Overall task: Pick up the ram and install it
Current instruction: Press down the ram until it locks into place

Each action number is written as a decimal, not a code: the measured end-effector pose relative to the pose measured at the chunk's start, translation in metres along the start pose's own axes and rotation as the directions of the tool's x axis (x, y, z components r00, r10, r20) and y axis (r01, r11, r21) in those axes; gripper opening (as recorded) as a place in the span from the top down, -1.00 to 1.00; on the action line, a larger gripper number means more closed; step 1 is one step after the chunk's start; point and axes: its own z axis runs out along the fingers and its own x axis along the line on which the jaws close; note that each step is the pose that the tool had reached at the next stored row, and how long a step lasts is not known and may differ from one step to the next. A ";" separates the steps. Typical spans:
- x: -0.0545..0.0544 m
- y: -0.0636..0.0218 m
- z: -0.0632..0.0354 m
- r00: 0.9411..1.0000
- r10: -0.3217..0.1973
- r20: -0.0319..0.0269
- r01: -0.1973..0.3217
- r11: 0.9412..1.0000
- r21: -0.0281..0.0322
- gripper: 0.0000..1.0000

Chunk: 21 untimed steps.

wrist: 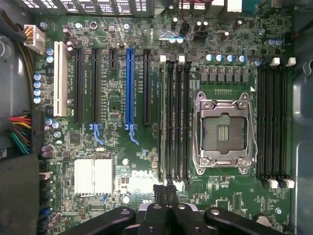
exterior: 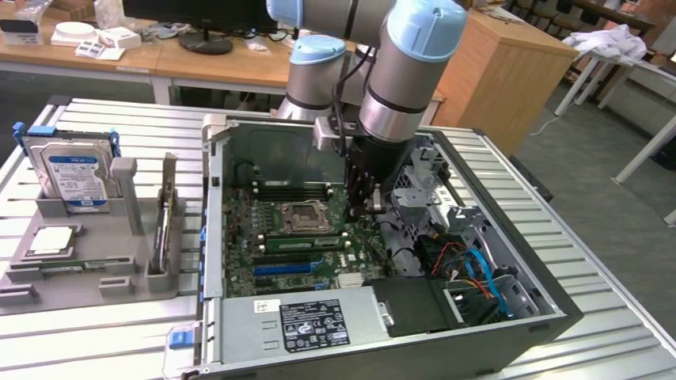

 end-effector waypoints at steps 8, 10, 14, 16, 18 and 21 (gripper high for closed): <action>0.000 -0.0001 0.0061 1.000 0.000 0.000 0.000 1.000 0.000 0.79; 0.000 -0.0001 0.0077 1.000 0.000 0.000 0.000 1.000 0.000 0.79; 0.000 -0.0001 0.0097 1.000 0.000 0.000 0.000 1.000 0.000 0.79; 0.000 -0.0001 0.0104 1.000 0.000 0.000 0.000 1.000 0.000 0.79; 0.000 -0.0001 0.0114 1.000 0.000 0.000 0.000 1.000 0.000 0.79; 0.000 -0.0001 0.0132 1.000 0.000 0.000 0.000 1.000 0.000 0.79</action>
